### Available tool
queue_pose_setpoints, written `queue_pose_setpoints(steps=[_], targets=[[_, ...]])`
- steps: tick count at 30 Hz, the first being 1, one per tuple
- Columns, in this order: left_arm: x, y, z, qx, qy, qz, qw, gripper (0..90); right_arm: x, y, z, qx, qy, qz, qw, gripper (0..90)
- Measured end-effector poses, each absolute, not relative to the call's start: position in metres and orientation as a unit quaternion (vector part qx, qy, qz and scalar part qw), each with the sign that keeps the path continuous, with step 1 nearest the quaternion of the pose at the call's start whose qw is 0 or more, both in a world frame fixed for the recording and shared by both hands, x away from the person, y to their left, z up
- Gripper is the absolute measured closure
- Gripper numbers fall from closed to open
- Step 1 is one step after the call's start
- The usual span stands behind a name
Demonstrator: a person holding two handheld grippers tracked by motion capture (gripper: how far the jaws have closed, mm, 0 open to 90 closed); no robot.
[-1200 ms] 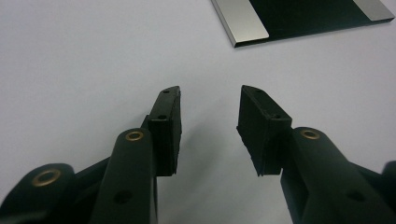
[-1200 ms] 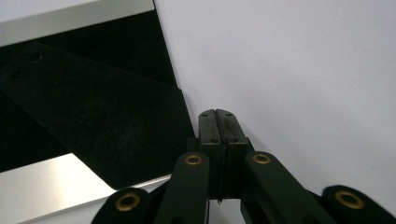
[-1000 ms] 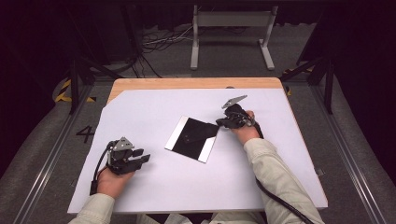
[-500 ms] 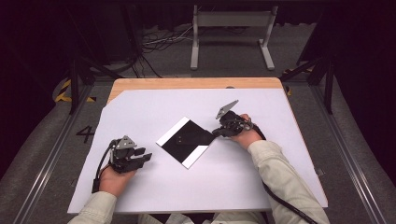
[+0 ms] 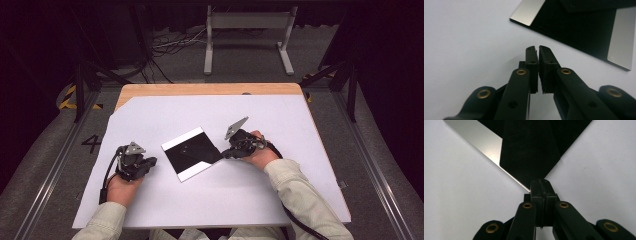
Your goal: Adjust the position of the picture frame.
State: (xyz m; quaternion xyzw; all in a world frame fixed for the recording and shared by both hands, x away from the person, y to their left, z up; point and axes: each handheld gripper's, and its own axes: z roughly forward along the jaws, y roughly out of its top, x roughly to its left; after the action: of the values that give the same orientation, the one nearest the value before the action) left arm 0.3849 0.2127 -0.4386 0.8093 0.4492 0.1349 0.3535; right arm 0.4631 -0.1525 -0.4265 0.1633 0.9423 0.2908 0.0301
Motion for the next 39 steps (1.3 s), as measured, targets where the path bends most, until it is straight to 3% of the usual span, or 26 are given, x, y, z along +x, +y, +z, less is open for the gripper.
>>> queue_pose_setpoints(steps=[6, 9, 20, 25, 39], targets=[[0.403, 0.211, -0.440, 0.797, 0.470, 0.119, 0.360, 89.9, 0.447, -0.165, -0.416, 0.204, 0.920, 0.324, 0.085, 90.0], [0.410, 0.203, -0.442, 0.798, 0.472, 0.135, 0.349, 89.9, 0.435, -0.180, -0.411, 0.222, 0.906, 0.346, 0.103, 90.0], [0.439, 0.184, -0.446, 0.802, 0.480, 0.154, 0.320, 90.0, 0.414, -0.228, -0.417, 0.272, 0.884, 0.365, 0.108, 90.0], [0.450, 0.177, -0.448, 0.816, 0.448, 0.139, 0.337, 90.0, 0.409, -0.238, -0.415, 0.283, 0.879, 0.367, 0.114, 89.9], [0.472, 0.125, -0.448, 0.844, 0.387, 0.165, 0.334, 90.0, 0.395, -0.267, -0.417, 0.315, 0.866, 0.369, 0.118, 89.9]])
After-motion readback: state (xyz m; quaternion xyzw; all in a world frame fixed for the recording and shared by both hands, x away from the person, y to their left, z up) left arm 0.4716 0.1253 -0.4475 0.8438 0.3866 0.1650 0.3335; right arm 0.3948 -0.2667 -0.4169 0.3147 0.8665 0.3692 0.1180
